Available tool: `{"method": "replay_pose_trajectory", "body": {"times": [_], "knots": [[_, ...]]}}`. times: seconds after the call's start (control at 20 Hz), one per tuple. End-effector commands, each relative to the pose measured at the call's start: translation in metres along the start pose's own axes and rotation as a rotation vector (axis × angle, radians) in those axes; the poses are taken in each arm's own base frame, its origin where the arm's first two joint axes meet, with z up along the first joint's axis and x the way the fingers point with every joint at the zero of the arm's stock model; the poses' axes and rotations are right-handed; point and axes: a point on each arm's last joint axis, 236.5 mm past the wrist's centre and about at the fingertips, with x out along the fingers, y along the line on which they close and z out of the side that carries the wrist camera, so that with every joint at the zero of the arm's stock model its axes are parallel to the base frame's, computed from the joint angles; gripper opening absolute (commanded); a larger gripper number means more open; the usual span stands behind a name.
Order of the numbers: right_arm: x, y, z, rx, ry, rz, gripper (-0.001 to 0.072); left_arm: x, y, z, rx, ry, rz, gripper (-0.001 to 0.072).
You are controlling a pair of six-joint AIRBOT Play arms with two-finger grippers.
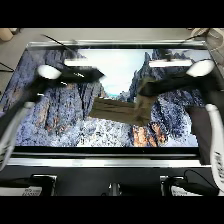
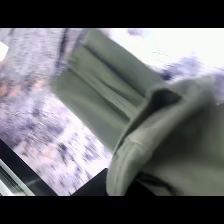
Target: Fold the shirts.
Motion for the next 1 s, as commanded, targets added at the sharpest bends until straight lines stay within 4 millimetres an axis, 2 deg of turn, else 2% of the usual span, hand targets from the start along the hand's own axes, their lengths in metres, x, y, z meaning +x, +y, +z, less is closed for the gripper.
{"method": "replay_pose_trajectory", "body": {"times": [0.0,0.1,0.15,0.2,0.25,0.35,0.4,0.45,0.5,0.55,0.65,0.7,0.75,0.8,0.85,0.95], "knots": [[0.11,0.034,0.001,0.04,0.016,0.119,0.0016,-0.121,-0.005,0.061,0.115,-0.172,0.093,0.0026],[0.158,0.051,-0.005,0.104,0.016,0.207,0.0022,-0.16,-0.023,0.064,0.154,-0.199,0.094,0.0026],[0.173,0.056,-0.004,0.146,0.002,0.241,0.0168,-0.172,-0.033,0.061,0.174,-0.196,0.092,0.0026],[0.182,0.064,0.0,0.157,-0.026,0.29,0.0562,-0.179,-0.039,0.055,0.198,-0.185,0.1,0.0026],[0.181,0.072,0.007,0.128,-0.059,0.334,0.0706,-0.184,-0.042,0.048,0.221,-0.164,0.114,0.0026],[0.164,0.061,0.009,0.093,-0.056,0.318,0.0702,-0.188,-0.04,0.035,0.247,-0.115,0.14,0.0026],[0.15,0.049,0.004,0.058,-0.029,0.286,0.0702,-0.188,-0.037,0.033,0.252,-0.103,0.152,0.0026],[0.134,0.03,-0.004,0.034,0.013,0.228,0.0702,-0.188,-0.034,0.031,0.253,-0.096,0.162,0.0026],[0.113,0.0,-0.017,0.016,0.075,0.133,0.0702,-0.187,-0.03,0.03,0.254,-0.091,0.174,0.0026],[0.089,-0.037,-0.035,0.006,0.155,0.011,0.0702,-0.186,-0.027,0.028,0.25,-0.084,0.179,0.0026],[0.031,-0.11,-0.09,0.057,0.378,-0.231,0.0698,-0.183,-0.021,0.023,0.238,-0.071,0.181,0.0026],[0.007,-0.135,-0.117,0.113,0.479,-0.31,0.0677,-0.181,-0.019,0.021,0.232,-0.066,0.183,0.0027],[-0.004,-0.149,-0.138,0.167,0.532,-0.332,0.0647,-0.18,-0.017,0.02,0.228,-0.063,0.184,0.0027],[-0.001,-0.152,-0.15,0.22,0.528,-0.304,0.0647,-0.179,-0.016,0.019,0.224,-0.062,0.185,0.0026],[0.012,-0.149,-0.153,0.277,0.481,-0.247,0.0647,-0.179,-0.016,0.019,0.224,-0.061,0.185,0.0027],[0.043,-0.141,-0.145,0.366,0.365,-0.153,0.0647,-0.179,-0.016,0.018,0.217,-0.062,0.183,0.0027]]}}
